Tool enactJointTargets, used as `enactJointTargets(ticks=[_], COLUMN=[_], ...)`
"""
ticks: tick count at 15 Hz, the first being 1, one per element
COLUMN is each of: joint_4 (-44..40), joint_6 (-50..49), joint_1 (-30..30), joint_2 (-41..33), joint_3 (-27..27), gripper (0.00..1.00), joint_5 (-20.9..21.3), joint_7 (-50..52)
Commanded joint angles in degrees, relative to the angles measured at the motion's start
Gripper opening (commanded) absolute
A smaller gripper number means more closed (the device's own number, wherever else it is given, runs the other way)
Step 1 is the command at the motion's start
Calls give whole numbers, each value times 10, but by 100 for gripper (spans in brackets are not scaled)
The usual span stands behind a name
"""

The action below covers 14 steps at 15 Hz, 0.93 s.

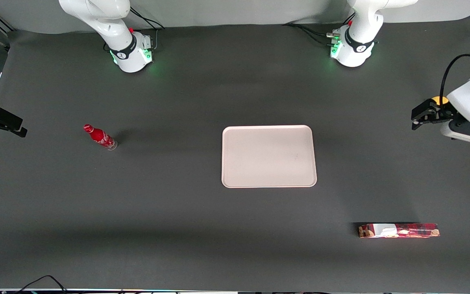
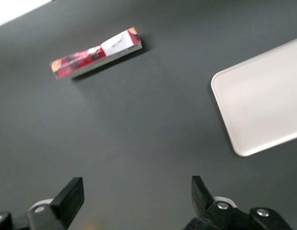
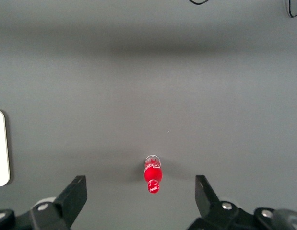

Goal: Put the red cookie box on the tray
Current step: 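Move the open left gripper down over the red-and-white cookie box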

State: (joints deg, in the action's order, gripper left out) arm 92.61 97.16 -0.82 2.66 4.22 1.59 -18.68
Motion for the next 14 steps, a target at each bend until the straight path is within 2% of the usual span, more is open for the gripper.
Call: enactJointTargets(ticks=[1, 5, 9, 14], joint_4=[-60, -112, -118, -117], joint_6=[0, 4, 95, 188], joint_1=[-2, -2, -4, -9], joint_2=[62, 130, 174, 241], joint_3=[-11, -20, -27, -34], gripper=[100, 100, 100, 100], joint_5=[3, 10, 25, 15], joint_7=[-155, -306, -498, -681])
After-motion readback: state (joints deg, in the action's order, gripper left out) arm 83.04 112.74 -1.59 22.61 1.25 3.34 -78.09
